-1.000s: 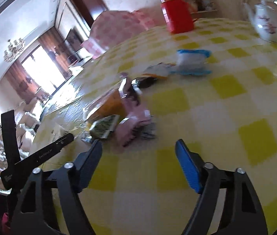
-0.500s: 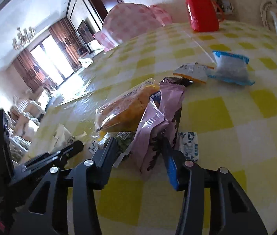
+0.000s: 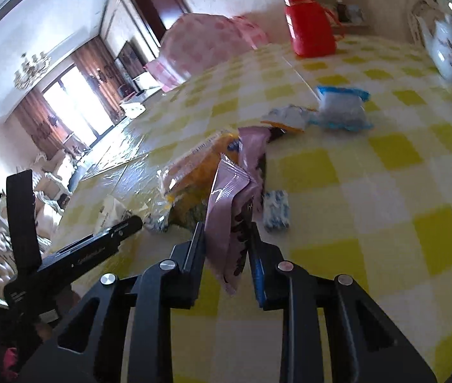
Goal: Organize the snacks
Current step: 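Lift the clear bread bag and pink wrapper and turn toward the purple box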
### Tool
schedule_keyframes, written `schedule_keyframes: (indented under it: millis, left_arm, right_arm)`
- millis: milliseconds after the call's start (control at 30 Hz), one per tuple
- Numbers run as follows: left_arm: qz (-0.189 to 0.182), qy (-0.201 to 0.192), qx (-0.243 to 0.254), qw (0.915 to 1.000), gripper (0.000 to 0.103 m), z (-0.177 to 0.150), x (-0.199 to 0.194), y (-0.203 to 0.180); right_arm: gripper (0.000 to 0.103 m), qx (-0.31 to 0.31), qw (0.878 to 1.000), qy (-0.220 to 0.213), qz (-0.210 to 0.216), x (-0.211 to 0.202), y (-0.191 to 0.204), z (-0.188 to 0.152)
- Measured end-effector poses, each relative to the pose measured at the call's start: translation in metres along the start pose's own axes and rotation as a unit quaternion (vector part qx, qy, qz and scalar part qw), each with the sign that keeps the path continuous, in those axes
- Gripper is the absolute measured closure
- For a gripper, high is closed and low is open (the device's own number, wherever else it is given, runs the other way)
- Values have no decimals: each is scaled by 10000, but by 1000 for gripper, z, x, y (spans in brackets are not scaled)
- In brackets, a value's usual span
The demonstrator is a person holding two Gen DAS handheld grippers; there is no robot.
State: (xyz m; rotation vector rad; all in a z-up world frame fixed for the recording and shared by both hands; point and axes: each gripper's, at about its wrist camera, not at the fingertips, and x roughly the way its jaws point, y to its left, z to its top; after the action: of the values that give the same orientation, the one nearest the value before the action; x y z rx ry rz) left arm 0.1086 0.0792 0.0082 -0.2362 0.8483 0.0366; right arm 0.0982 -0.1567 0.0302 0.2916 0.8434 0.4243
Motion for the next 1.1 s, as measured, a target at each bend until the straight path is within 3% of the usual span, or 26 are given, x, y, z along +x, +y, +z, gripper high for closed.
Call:
schedule_keyframes:
  millis: [200,400,833,1100]
  left_arm:
    - [45,-118,-22,9999,63,-3,-6,-1]
    - [133,-363,145,9991,63,-25,-32,-19]
    - [-280,-436,873,9948,63,-94,-91,-72]
    - [-575,-361,1292,9893,63,-130,-120,-85]
  right_arm:
    - [77,222,9997,52,20,-17,-9,-16]
    - [77,71,9996,-283,-48,-47,-4,-35]
    - [77,699,9962,-524,-65,-109,-35,-92]
    - [77,637,9958,-596,-279,-140,-34,-118]
